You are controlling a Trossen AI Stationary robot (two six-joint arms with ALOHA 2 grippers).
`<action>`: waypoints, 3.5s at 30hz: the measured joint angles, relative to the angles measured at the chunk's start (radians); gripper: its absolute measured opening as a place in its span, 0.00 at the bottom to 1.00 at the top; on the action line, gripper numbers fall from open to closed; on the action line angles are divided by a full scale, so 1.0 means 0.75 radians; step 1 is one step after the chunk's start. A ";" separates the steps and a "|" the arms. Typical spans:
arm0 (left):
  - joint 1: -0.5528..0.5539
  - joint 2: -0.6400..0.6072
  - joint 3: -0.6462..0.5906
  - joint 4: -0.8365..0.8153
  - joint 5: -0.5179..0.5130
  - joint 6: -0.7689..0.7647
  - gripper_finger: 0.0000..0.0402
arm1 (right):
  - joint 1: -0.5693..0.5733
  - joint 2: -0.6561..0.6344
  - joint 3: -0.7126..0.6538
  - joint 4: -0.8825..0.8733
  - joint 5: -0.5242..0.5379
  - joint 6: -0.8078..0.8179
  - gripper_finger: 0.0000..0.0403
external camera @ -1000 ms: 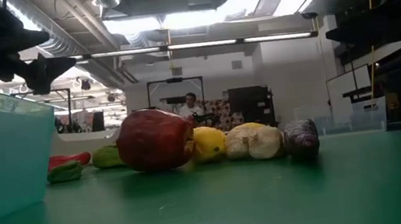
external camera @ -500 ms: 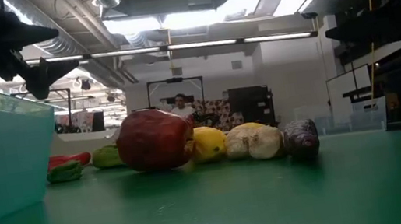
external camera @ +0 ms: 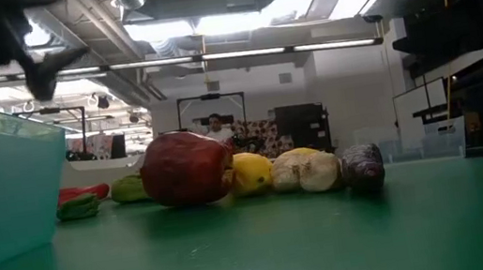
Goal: Sort produce into baskets
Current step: Put the big red pepper into the dark blue bin
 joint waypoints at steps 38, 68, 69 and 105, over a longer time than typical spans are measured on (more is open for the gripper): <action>-0.011 1.624 0.925 -1.334 -0.143 0.544 0.81 | 0.000 0.000 -0.001 -0.005 -0.071 0.142 0.70; 0.185 1.602 0.528 -0.917 0.064 0.538 0.52 | 0.000 0.000 0.000 -0.012 -0.072 0.248 0.70; 0.184 1.597 0.509 -0.897 0.065 0.518 0.49 | 0.000 0.000 0.000 -0.012 -0.072 0.248 0.70; -0.459 1.602 1.123 -0.552 0.034 0.259 0.28 | 0.000 0.000 0.001 -0.014 -0.071 0.247 0.70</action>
